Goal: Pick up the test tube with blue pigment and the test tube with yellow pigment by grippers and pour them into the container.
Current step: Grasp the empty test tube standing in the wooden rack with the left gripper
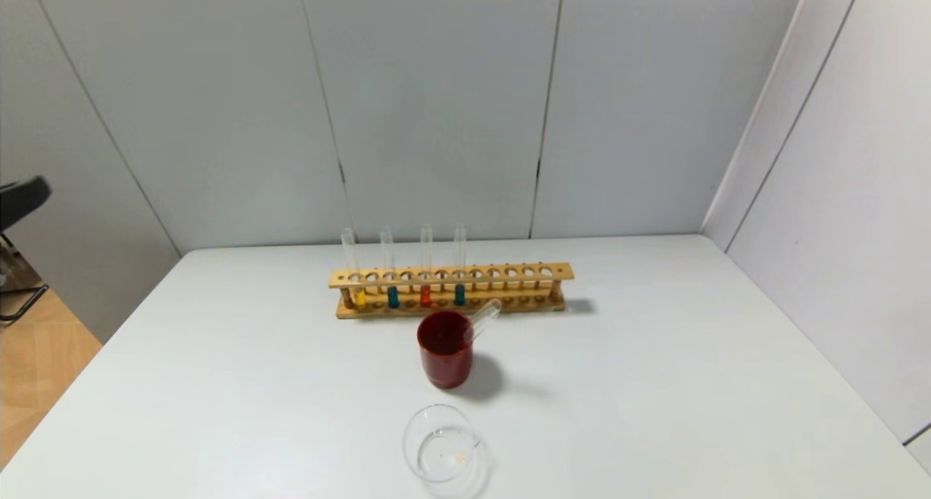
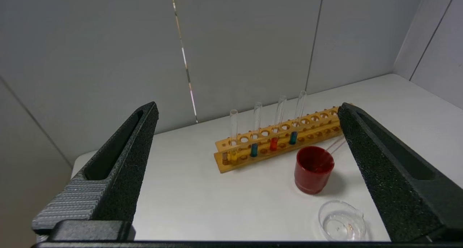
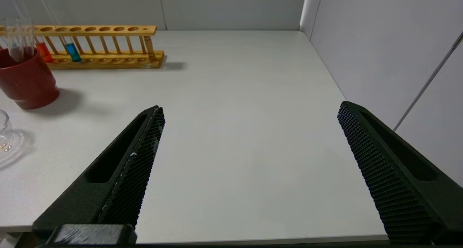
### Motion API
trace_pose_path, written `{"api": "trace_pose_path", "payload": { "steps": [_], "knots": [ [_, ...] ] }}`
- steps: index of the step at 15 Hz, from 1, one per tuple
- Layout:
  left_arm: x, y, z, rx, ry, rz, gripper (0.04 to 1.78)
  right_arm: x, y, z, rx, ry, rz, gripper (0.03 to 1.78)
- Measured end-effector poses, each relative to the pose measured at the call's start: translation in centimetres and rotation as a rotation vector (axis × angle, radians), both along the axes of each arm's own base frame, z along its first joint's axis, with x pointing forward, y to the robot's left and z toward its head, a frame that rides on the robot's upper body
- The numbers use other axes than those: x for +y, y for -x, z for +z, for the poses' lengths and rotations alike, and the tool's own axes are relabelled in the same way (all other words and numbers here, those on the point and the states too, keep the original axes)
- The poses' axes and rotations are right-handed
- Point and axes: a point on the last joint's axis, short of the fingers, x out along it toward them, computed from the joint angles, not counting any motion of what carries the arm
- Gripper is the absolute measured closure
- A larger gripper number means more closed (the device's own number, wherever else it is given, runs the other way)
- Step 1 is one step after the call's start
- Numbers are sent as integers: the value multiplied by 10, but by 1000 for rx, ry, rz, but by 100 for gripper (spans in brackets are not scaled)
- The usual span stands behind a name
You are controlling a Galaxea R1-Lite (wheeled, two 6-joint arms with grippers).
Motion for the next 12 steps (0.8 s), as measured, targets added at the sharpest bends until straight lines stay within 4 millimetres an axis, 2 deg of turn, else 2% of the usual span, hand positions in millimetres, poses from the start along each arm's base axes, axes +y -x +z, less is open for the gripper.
{"api": "trace_pose_path", "payload": {
  "steps": [3,8,10,12],
  "knots": [
    [-4,-52,-5,67,3,-39,7,0,0,0,0,0,0,7],
    [-8,-126,-34,196,3,-48,7,0,0,0,0,0,-1,7],
    [-9,-145,-48,208,8,-49,7,0,0,0,0,0,0,7],
    [-11,-154,-71,222,13,-55,7,0,0,0,0,0,0,7]
  ]
}}
